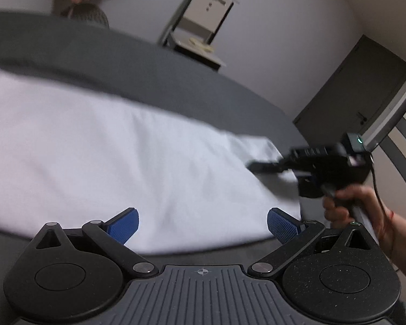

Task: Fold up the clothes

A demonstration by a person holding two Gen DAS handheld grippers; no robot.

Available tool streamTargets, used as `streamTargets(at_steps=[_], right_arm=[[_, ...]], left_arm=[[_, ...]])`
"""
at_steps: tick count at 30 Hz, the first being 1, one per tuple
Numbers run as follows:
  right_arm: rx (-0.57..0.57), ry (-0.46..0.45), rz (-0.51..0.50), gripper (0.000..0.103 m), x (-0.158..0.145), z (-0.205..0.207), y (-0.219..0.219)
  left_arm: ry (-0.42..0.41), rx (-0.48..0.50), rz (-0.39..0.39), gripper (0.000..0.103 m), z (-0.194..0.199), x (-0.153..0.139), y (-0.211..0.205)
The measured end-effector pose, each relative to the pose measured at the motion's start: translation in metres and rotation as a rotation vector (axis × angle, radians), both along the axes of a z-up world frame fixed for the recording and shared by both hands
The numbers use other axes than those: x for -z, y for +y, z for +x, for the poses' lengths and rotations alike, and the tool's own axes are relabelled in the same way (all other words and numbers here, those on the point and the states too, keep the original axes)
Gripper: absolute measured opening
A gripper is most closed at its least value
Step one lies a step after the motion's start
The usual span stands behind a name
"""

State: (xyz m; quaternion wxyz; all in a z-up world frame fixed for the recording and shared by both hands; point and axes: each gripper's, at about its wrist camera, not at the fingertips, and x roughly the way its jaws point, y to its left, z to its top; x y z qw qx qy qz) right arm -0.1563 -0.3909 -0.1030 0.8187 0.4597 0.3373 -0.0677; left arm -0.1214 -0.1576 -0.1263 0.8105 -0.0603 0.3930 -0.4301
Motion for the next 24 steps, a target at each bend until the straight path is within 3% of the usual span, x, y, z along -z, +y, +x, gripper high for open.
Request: streamTargets(at_steps=[5,10,12,16,24], right_arm=[[0.018,0.053,-0.161,0.014,-0.063,0.020,0.052],[0.009,0.048,-0.278,0.011,-0.112,0.065,0.119],[-0.010,0.060,-0.305,0.009,-0.118,0.091,0.147],[-0.042,0.108,-0.322,0.008,-0.106,0.148,0.196],[-0.090,0.217,-0.289,0.008,-0.048,0.241,0.279]], left_arm=[[-0.082,-0.049,0.087,0.102,0.053,-0.049,0.049],[-0.134,-0.137,0.060,0.102,0.112,-0.078,0.115],[-0.129,-0.252,0.014,0.102,0.124,-0.072,0.145],[-0.029,-0.393,-0.075,0.102,0.144,-0.046,0.185],[0.099,-0.405,-0.190,0.102,0.164,-0.015,0.208]])
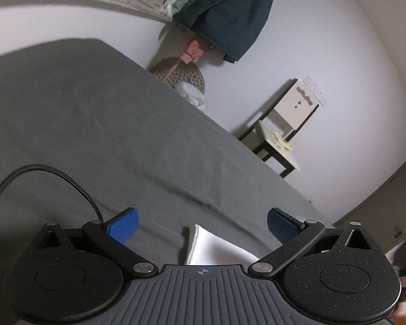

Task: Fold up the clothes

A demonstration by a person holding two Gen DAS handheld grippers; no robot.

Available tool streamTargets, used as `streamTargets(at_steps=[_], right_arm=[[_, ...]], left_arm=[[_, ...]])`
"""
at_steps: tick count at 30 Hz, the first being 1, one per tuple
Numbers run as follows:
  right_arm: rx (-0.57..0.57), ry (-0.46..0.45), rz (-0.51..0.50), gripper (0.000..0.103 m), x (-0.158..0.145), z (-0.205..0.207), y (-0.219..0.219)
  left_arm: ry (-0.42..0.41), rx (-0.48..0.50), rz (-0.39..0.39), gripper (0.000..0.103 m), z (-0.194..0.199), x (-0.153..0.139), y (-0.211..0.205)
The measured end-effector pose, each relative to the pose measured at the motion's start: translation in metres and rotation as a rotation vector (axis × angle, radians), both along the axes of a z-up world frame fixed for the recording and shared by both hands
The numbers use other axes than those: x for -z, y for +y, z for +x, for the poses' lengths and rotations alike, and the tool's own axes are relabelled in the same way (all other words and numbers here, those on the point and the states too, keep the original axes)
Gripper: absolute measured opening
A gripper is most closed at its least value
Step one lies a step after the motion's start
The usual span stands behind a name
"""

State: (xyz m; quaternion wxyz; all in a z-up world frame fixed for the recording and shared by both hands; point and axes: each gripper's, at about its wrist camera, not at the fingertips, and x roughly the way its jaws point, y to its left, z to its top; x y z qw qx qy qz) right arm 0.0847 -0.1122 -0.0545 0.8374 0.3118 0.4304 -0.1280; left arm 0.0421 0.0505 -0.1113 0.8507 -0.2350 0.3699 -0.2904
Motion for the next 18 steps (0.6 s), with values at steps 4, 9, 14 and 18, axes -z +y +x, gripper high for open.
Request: streamTargets(at_steps=[4,9,14,18], right_arm=[[0.040,0.066,-0.007,0.008,0.033,0.025,0.020],[0.086,0.073,-0.007,0.008,0.038,0.037,0.024],[0.066,0.040,0.013,0.008,0.027,0.032,0.022],[0.057,0.038,0.028,0.008,0.026,0.029,0.024]], left_arm=[[0.034,0.020,-0.014,0.102,0.012,0.013,-0.004],[0.061,0.002,-0.064,0.102,0.020,0.024,-0.003],[0.063,0.014,-0.075,0.102,0.027,0.029,-0.011],[0.065,0.032,-0.062,0.102,0.027,0.029,-0.013]])
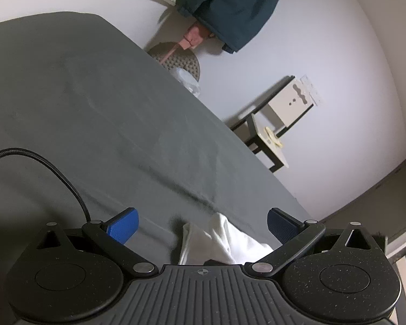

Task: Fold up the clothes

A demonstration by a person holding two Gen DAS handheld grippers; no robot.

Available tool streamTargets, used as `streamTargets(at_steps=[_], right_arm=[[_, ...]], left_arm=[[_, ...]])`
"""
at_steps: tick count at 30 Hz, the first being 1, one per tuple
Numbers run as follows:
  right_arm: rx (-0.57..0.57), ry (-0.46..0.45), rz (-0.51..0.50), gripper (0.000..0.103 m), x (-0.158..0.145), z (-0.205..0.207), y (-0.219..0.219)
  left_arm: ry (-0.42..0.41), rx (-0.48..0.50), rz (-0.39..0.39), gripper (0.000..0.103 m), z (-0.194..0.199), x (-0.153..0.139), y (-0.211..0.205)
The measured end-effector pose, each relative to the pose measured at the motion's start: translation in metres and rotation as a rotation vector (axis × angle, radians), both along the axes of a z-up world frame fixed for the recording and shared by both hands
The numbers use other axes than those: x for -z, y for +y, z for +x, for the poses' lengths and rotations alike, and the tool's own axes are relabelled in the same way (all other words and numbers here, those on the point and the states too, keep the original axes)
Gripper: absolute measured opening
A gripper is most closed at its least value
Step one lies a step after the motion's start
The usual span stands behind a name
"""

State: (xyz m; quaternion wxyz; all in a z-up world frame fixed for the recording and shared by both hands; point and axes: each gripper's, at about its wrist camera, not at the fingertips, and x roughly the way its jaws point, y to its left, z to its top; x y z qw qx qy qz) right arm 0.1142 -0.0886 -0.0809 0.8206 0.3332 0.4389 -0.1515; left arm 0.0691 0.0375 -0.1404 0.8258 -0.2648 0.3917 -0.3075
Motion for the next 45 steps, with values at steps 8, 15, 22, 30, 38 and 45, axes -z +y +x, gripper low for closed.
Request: streamTargets(at_steps=[8,15,22,30,38,45], right_arm=[[-0.023,-0.074,0.106,0.047,0.018,0.010,-0.003],[-0.242,-0.314,0.059,0.052,-0.024,-0.044,0.000],[-0.393,-0.263,-0.176,0.049,-0.005,-0.070,0.017],[-0.529,-0.304,-0.287,0.050,0.001,-0.078,0.045],[-0.362,-0.306,-0.394,0.049,-0.024,-0.109,-0.013],[-0.230,-0.235,-0.413,0.049,-0.017,-0.077,-0.078]], left_arm=[[0.000,-0.015,-0.001,0.102,0.009,-0.001,-0.003],[0.018,-0.045,-0.024,0.102,0.005,0.000,0.002],[-0.017,0.048,-0.050,0.102,0.003,-0.002,-0.021],[-0.010,0.238,-0.147,0.102,-0.003,0.002,-0.065],[0.004,0.409,-0.117,0.102,-0.023,-0.005,-0.090],[-0.128,0.623,0.100,0.102,-0.052,0.002,-0.122]])
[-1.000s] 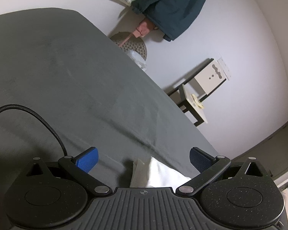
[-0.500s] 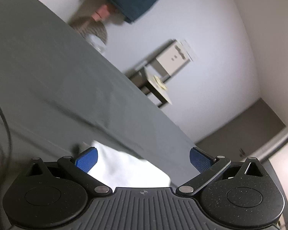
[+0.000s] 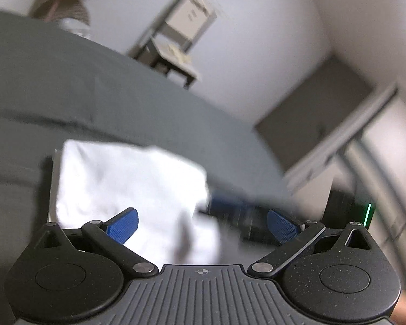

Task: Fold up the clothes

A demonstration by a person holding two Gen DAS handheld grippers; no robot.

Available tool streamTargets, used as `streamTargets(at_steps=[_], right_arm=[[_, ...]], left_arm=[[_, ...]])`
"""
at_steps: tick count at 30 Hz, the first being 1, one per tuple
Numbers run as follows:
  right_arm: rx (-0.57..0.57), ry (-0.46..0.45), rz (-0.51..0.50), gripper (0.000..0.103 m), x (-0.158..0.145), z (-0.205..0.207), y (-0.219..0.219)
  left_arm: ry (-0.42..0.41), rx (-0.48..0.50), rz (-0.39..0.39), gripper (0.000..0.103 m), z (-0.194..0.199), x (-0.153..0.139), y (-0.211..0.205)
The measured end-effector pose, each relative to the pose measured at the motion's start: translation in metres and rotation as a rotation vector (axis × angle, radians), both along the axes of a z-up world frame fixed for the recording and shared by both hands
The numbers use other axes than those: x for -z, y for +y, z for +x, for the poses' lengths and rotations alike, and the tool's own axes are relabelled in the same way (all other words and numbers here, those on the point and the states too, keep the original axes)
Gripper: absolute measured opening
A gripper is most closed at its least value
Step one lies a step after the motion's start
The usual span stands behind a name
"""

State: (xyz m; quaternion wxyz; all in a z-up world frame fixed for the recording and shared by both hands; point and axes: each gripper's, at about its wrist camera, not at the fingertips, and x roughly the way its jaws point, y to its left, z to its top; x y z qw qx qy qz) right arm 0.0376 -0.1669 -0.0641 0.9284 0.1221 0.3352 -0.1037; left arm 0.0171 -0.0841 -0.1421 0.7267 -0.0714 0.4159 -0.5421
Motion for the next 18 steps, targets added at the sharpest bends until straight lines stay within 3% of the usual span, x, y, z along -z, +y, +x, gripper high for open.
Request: streamTargets(at_steps=[4,7,12,18], right_arm=[[-0.009,0.025,0.009,0.052,0.010,0.009,0.006],[-0.020,0.040,-0.013,0.057,0.012,0.007,0.011],[-0.005,0.027,-0.032,0.060,0.013,0.008,0.011],[0.052,-0.009,-0.052,0.061,0.005,0.000,0.005]], left_arm=[[-0.075,0.063,0.177,0.102,-0.007,0.017,-0.021],[-0.111,0.087,0.195,0.102,-0.010,0.021,-0.021],[-0.260,0.190,0.297,0.102,-0.036,0.021,-0.012],[-0.200,0.171,0.283,0.102,-0.034,0.008,0.014]])
